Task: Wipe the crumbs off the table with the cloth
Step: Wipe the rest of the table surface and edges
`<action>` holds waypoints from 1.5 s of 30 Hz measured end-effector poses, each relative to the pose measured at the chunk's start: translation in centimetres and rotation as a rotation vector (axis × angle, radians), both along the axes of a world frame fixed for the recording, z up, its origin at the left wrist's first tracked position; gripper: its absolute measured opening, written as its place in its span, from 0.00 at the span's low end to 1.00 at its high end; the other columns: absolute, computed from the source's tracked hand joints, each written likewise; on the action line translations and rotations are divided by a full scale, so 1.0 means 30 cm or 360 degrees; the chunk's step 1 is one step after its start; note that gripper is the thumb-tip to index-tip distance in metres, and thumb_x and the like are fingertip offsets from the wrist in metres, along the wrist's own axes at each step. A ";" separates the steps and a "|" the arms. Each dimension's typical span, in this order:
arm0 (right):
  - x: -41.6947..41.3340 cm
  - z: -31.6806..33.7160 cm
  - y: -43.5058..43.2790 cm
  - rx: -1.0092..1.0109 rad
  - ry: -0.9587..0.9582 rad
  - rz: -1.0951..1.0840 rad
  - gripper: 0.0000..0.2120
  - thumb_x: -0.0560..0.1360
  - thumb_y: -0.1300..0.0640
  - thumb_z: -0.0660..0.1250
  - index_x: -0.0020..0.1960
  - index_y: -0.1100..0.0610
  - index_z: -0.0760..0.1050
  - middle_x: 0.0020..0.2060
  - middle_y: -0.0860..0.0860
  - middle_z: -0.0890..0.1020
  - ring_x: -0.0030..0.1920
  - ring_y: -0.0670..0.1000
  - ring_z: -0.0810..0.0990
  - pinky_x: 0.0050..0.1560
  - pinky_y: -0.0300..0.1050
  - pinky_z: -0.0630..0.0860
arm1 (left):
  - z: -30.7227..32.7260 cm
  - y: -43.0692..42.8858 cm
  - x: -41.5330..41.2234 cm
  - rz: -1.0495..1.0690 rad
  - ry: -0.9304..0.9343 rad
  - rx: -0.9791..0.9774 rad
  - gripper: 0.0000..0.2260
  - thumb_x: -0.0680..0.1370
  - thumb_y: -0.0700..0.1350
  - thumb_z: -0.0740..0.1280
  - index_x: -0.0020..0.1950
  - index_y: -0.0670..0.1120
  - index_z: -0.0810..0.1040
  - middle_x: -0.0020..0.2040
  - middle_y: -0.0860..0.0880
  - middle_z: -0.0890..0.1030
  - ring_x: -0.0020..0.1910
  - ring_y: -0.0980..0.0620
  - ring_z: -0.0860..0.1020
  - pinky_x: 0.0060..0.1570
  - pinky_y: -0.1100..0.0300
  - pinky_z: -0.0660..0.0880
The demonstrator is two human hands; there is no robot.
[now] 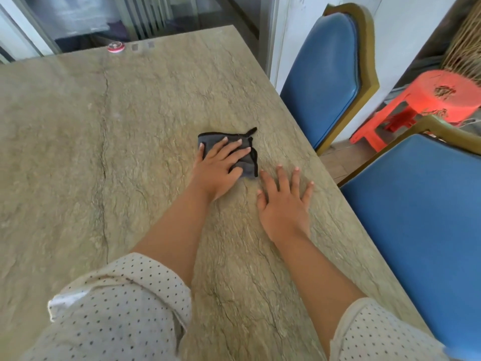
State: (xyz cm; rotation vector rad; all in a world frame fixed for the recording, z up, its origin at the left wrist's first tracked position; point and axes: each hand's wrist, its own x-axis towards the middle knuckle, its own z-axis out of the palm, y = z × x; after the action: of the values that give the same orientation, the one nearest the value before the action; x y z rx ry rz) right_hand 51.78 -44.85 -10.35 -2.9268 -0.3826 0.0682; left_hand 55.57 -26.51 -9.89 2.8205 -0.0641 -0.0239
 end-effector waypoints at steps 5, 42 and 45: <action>-0.002 0.000 -0.018 0.0217 -0.0027 -0.0047 0.22 0.81 0.53 0.47 0.74 0.55 0.58 0.77 0.50 0.54 0.77 0.55 0.43 0.74 0.61 0.37 | -0.019 0.014 -0.134 -0.0022 -0.0069 0.0078 0.26 0.75 0.60 0.47 0.74 0.67 0.57 0.77 0.62 0.54 0.77 0.60 0.46 0.74 0.44 0.37; 0.470 0.009 0.579 0.0025 0.0017 0.0345 0.27 0.79 0.39 0.44 0.77 0.43 0.48 0.78 0.51 0.49 0.77 0.55 0.43 0.75 0.59 0.41 | -0.056 0.298 -0.205 0.1127 0.0085 0.0214 0.28 0.81 0.59 0.40 0.79 0.48 0.41 0.79 0.51 0.41 0.77 0.52 0.39 0.75 0.44 0.39; 0.445 0.013 0.503 -0.0045 0.0024 0.0066 0.28 0.79 0.39 0.43 0.77 0.45 0.46 0.78 0.53 0.47 0.77 0.56 0.43 0.75 0.59 0.40 | -0.027 0.280 -0.177 0.1153 0.0085 0.0120 0.27 0.82 0.54 0.46 0.79 0.46 0.46 0.80 0.49 0.45 0.78 0.50 0.41 0.75 0.44 0.40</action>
State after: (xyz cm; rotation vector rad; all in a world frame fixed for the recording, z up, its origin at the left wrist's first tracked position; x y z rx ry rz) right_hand 65.12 -29.76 -9.95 -2.9446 -0.4432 0.1020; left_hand 50.28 -18.12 -10.71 2.7399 0.9758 0.0644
